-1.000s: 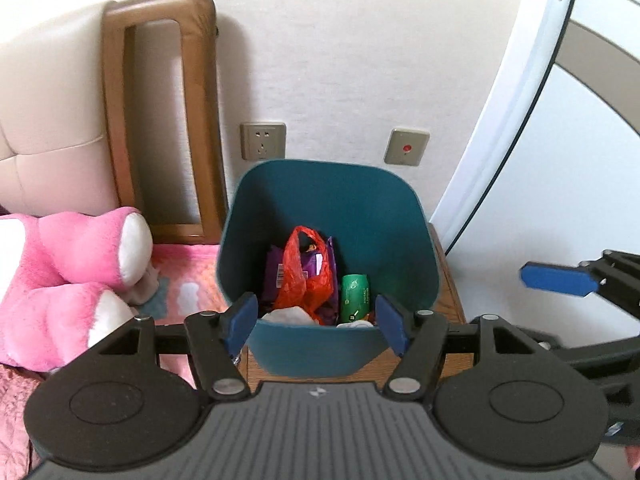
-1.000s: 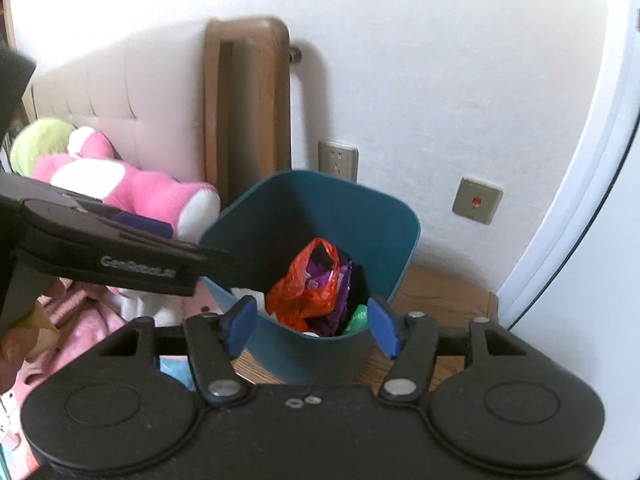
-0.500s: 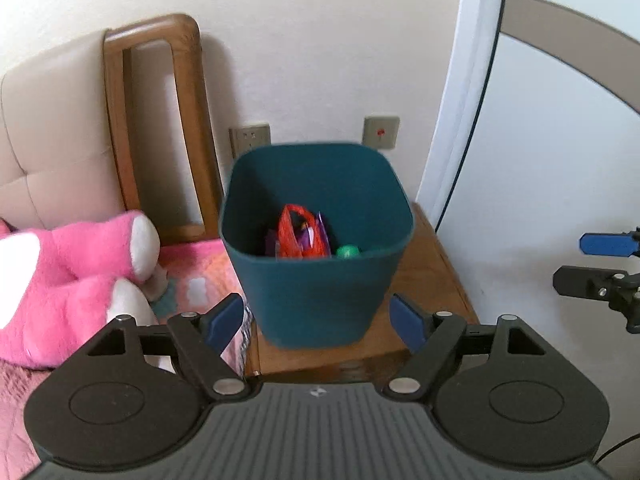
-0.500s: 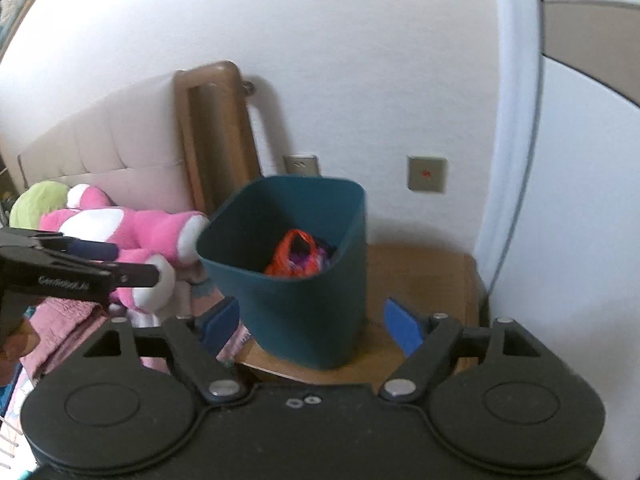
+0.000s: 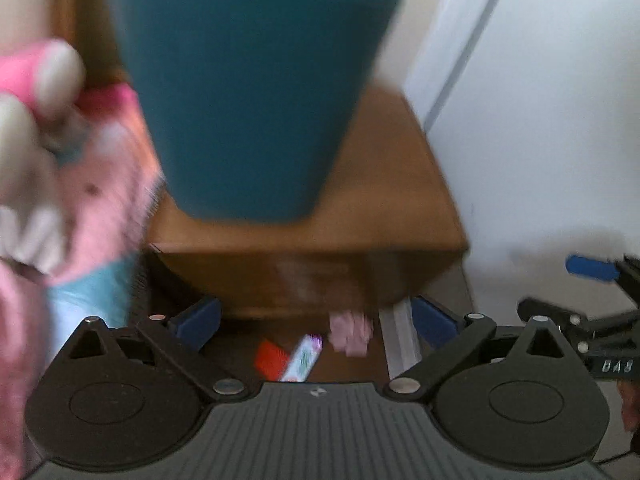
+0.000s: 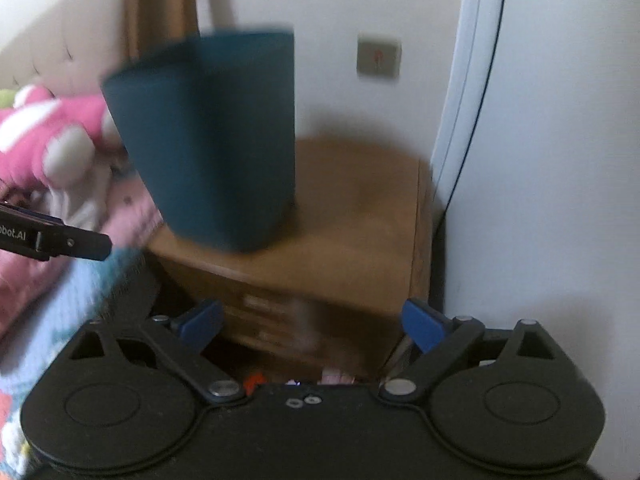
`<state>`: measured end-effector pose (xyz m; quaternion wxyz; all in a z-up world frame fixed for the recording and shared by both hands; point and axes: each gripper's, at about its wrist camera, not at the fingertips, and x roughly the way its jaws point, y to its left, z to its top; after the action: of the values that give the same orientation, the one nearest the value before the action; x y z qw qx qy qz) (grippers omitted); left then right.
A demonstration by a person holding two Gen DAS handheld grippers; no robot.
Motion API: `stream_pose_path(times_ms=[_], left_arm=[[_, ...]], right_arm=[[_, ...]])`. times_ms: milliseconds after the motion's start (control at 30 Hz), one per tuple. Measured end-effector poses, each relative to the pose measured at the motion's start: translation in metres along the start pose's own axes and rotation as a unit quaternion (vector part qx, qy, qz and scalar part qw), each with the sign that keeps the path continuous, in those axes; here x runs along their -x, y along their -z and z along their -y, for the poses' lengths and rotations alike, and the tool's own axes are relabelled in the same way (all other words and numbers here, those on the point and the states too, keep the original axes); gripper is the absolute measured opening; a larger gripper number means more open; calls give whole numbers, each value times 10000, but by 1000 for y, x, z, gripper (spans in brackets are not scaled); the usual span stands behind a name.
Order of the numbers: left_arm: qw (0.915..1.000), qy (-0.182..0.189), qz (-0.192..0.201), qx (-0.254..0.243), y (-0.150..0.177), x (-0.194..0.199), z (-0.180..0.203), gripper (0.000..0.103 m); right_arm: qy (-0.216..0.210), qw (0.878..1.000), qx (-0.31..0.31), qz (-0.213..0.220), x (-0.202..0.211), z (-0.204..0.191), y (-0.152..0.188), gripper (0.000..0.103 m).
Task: Collect trash
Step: 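Lower both tools toward the trash on the floor, then grasp the white-green biscuit packet with the left tool while the right tool grasps the pink mesh sponge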
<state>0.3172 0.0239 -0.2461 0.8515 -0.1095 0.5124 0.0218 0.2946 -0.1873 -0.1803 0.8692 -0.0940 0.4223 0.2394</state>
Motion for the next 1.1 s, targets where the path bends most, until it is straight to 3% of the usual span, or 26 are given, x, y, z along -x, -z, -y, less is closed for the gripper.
stream_pose_path(times_ms=[167,300,467,633,767,1100], left_arm=[[9966,20,-713,-421,38,-126,-12,103],[9931,-264,-884,-727,75,-217,-15,103],[9901,-234,-1056,-889,129,-319,-16,103],[9866,-216,-1172,-1117,175,-396,-12,103],[9827,-262,-1276,-1314,202,-449,-11,103],[9667,-362,-1986,-1573,229,-541,-27,102]], right_arm=[[22,9985,-311,-449,-87,5,60,97],[98,9968,-377,-704,-164,9,112,97],[232,9932,-636,-942,-262,16,178,96],[413,9882,-950,-1125,-353,33,237,95],[535,9887,-876,-1095,-413,42,263,95],[781,9866,-989,-1037,-496,61,286,96]])
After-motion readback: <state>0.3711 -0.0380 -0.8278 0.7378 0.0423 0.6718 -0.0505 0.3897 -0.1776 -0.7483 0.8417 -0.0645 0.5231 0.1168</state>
